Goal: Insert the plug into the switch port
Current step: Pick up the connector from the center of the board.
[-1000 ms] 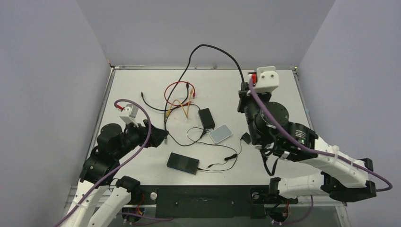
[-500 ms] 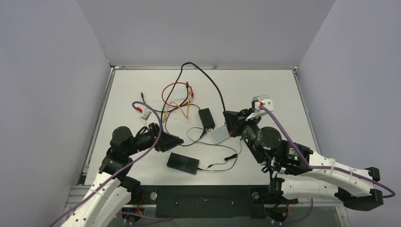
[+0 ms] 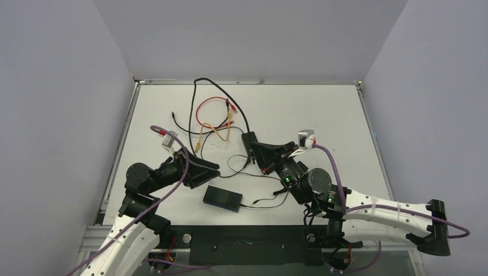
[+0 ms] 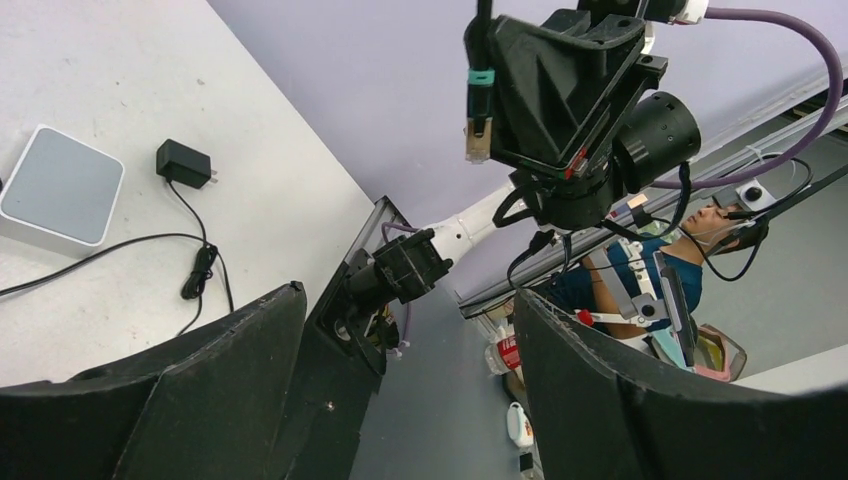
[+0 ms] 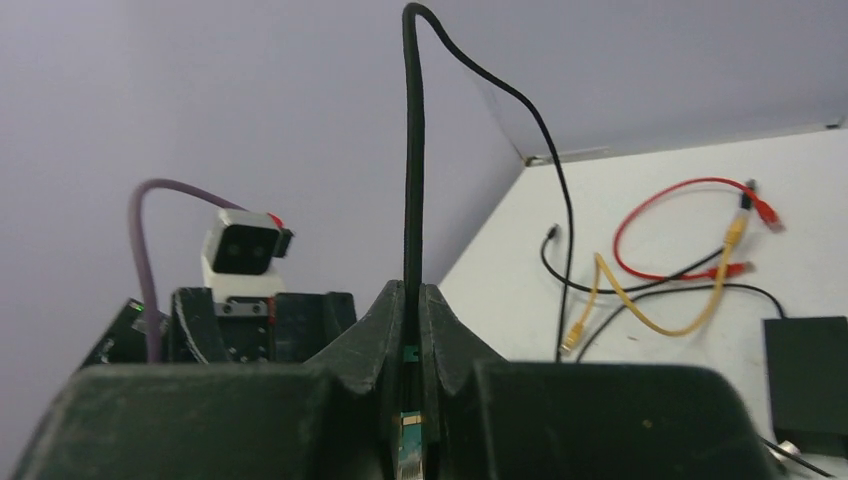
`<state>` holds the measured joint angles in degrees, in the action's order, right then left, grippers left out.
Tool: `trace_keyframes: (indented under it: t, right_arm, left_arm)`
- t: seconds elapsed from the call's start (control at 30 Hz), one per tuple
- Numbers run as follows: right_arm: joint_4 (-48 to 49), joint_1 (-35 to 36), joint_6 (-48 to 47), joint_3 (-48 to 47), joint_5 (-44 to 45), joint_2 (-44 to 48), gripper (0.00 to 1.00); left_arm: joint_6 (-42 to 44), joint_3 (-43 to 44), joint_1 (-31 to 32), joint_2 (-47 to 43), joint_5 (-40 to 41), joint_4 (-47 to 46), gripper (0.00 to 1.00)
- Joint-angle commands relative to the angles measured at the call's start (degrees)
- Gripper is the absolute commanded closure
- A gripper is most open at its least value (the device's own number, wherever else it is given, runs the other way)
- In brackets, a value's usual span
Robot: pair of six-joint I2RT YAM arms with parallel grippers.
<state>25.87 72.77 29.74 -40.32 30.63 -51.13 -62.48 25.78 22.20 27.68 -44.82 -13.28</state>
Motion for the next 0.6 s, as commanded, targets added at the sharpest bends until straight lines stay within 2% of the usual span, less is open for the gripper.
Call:
trace_keyframes:
  t: [0.0, 0.33, 0.57]
  right_arm:
    - [23.67, -0.28, 2.65, 1.14, -4.26, -3.22, 1.00]
    - [33.00, -0.36, 9.44, 1.21, -2.71, -11.39, 1.00]
    - [31.58, -0.08, 10.20, 0.40, -2.52, -12.83, 1.00]
  left_arm:
    - [-2.44, -1.00, 0.30, -0.76, -0.91, -5.55, 0.26]
    - [-4.92, -1.04, 0.61, 3.08, -1.69, -14.28, 0.25]
    - [-5.10, -0.01, 0.90, 6.20, -1.94, -17.76, 0.25]
